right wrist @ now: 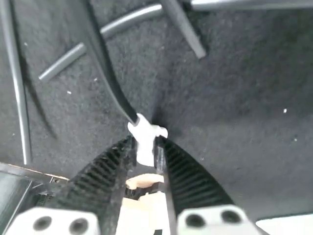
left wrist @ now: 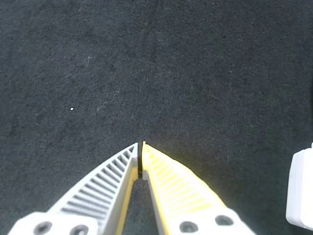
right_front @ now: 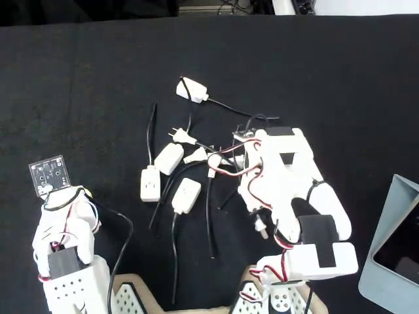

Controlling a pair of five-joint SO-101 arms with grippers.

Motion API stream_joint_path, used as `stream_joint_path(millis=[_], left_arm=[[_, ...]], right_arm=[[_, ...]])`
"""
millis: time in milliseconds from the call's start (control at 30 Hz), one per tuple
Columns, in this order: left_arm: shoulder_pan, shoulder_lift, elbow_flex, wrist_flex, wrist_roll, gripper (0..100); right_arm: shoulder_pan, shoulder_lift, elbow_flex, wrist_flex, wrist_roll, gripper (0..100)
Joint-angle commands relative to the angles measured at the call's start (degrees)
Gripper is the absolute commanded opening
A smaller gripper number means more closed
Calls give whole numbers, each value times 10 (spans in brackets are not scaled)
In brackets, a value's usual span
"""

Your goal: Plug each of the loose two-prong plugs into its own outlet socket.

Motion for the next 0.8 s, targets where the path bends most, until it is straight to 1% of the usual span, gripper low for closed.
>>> stream_joint_path(millis=[0,100,200,500,767], left_arm=[[3,-4,10,-12,-5,30],[3,-4,10,-12,-5,30],[3,-4,10,-12,-5,30],[3,-4,10,-12,-5,30],[3,-4,10,-12,-5,30]], right_arm=[[5,0,-7,13,-5,54],[5,0,-7,13,-6,64],[5,0,-7,14,-6,108],[5,0,-7,30,-4,89],[4,1,-7,1,-5,89]])
